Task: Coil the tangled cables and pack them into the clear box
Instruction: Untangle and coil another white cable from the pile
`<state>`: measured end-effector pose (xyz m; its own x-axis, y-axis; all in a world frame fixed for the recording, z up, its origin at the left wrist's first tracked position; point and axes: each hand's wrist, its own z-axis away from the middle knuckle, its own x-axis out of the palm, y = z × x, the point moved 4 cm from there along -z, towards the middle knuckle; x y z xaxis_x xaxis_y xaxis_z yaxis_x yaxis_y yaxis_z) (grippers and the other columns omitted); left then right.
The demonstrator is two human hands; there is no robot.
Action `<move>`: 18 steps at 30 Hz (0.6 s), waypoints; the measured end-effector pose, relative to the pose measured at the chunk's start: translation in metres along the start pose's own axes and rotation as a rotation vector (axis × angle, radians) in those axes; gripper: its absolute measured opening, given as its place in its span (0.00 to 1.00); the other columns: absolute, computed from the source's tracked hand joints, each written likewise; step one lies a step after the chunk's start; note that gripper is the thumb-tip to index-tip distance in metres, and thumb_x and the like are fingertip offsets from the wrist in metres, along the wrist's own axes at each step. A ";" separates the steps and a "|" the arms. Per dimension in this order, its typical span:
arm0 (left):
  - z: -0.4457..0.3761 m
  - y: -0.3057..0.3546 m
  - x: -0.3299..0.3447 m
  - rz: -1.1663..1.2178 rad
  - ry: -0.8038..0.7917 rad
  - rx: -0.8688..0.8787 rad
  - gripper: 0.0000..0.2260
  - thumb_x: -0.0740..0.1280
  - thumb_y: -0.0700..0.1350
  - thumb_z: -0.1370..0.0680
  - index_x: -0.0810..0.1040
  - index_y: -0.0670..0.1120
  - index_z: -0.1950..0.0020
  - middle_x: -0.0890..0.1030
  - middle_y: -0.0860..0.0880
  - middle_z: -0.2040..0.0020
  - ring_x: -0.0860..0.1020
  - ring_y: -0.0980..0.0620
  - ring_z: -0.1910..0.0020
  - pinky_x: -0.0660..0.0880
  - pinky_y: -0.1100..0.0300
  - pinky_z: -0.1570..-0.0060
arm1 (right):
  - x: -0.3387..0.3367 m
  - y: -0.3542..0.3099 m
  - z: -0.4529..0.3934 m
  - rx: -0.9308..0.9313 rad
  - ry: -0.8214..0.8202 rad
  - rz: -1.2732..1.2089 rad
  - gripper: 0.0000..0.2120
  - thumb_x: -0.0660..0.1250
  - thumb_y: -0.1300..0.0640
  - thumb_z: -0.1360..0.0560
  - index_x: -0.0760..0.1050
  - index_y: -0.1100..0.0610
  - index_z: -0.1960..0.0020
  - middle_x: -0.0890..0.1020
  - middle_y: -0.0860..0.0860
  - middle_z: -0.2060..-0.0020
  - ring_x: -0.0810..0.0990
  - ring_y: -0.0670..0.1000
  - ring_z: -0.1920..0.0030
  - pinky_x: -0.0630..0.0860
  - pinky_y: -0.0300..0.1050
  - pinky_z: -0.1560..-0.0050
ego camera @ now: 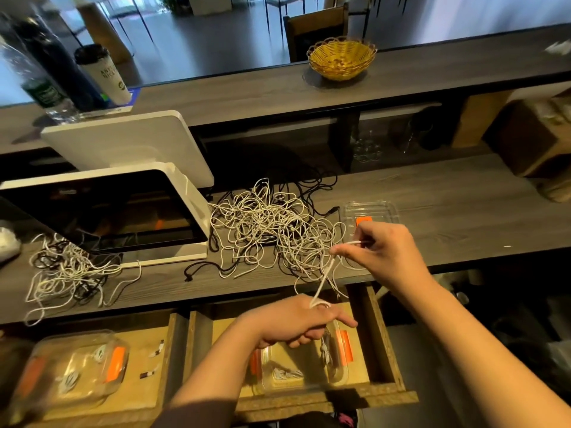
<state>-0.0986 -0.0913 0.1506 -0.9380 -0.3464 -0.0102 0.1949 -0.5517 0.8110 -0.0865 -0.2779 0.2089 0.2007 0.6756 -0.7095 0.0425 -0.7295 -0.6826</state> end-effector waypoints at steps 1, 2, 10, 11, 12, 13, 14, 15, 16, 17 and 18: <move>-0.002 0.000 0.000 0.012 0.030 0.000 0.20 0.54 0.60 0.16 0.80 0.55 0.35 0.66 0.54 0.68 0.64 0.58 0.72 0.63 0.64 0.69 | 0.002 0.002 0.000 0.003 0.001 -0.028 0.25 0.66 0.29 0.38 0.70 0.52 0.68 0.74 0.46 0.75 0.73 0.48 0.72 0.71 0.45 0.70; -0.003 0.000 0.000 0.033 0.069 0.006 0.22 0.53 0.60 0.16 0.81 0.54 0.36 0.66 0.54 0.68 0.64 0.58 0.72 0.63 0.63 0.69 | 0.003 0.003 0.000 0.017 -0.001 -0.053 0.26 0.66 0.29 0.37 0.71 0.53 0.67 0.75 0.47 0.74 0.74 0.49 0.71 0.73 0.47 0.70; -0.004 -0.007 -0.035 0.406 0.670 0.230 0.23 0.50 0.61 0.18 0.79 0.54 0.36 0.80 0.48 0.62 0.78 0.53 0.64 0.76 0.62 0.63 | 0.021 0.022 -0.002 0.106 -0.150 -0.099 0.21 0.63 0.36 0.27 0.76 0.53 0.64 0.79 0.51 0.70 0.77 0.50 0.67 0.77 0.50 0.63; -0.002 -0.008 -0.038 0.505 0.745 0.252 0.22 0.50 0.60 0.17 0.79 0.52 0.36 0.81 0.47 0.61 0.80 0.51 0.61 0.78 0.61 0.60 | 0.026 0.021 -0.001 0.105 -0.166 -0.097 0.21 0.63 0.37 0.26 0.76 0.54 0.64 0.79 0.51 0.70 0.77 0.50 0.68 0.76 0.49 0.63; -0.001 -0.010 -0.041 0.608 0.803 0.276 0.22 0.50 0.59 0.16 0.79 0.51 0.36 0.82 0.46 0.60 0.81 0.49 0.58 0.79 0.59 0.56 | 0.030 0.019 0.000 0.099 -0.188 -0.087 0.21 0.63 0.38 0.25 0.76 0.55 0.63 0.78 0.51 0.70 0.76 0.49 0.68 0.75 0.47 0.64; 0.000 -0.011 -0.044 0.721 0.840 0.303 0.22 0.50 0.58 0.16 0.79 0.51 0.37 0.83 0.45 0.59 0.81 0.49 0.56 0.80 0.57 0.52 | 0.034 0.018 0.000 0.091 -0.216 -0.072 0.20 0.63 0.39 0.25 0.75 0.55 0.63 0.77 0.50 0.71 0.74 0.48 0.69 0.73 0.44 0.65; 0.000 -0.013 -0.048 0.848 0.859 0.330 0.22 0.50 0.58 0.16 0.79 0.51 0.37 0.84 0.44 0.57 0.82 0.48 0.55 0.79 0.54 0.49 | 0.037 0.016 0.001 0.081 -0.243 -0.056 0.19 0.64 0.41 0.24 0.75 0.55 0.63 0.76 0.49 0.71 0.73 0.47 0.69 0.72 0.42 0.66; 0.000 -0.014 -0.051 0.983 0.866 0.350 0.23 0.50 0.59 0.16 0.79 0.50 0.36 0.84 0.43 0.55 0.82 0.47 0.53 0.79 0.53 0.48 | 0.039 0.017 0.001 0.073 -0.259 -0.046 0.19 0.64 0.42 0.23 0.75 0.55 0.64 0.76 0.49 0.71 0.73 0.46 0.70 0.71 0.43 0.65; 0.001 -0.015 -0.054 1.107 0.867 0.364 0.23 0.50 0.59 0.16 0.79 0.50 0.35 0.85 0.42 0.53 0.83 0.47 0.51 0.79 0.52 0.48 | 0.040 0.019 0.001 0.069 -0.265 -0.045 0.19 0.65 0.43 0.23 0.75 0.56 0.64 0.76 0.49 0.71 0.72 0.46 0.70 0.71 0.44 0.65; 0.000 -0.016 -0.056 1.205 0.865 0.375 0.23 0.50 0.60 0.16 0.79 0.50 0.35 0.85 0.43 0.51 0.83 0.47 0.50 0.79 0.52 0.48 | 0.040 0.021 0.001 0.069 -0.262 -0.052 0.19 0.65 0.43 0.23 0.75 0.57 0.64 0.76 0.50 0.72 0.72 0.46 0.70 0.72 0.46 0.65; 0.000 -0.016 -0.057 1.271 0.859 0.388 0.23 0.50 0.60 0.16 0.78 0.50 0.34 0.86 0.43 0.51 0.83 0.47 0.50 0.79 0.52 0.48 | 0.039 0.024 0.002 0.072 -0.256 -0.065 0.20 0.65 0.42 0.23 0.75 0.57 0.64 0.77 0.52 0.71 0.73 0.46 0.70 0.73 0.47 0.65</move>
<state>-0.0480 -0.0627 0.1387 0.2353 -0.7949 0.5592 0.4863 0.5945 0.6404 -0.0794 -0.2684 0.1642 -0.0541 0.7323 -0.6788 -0.0239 -0.6805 -0.7323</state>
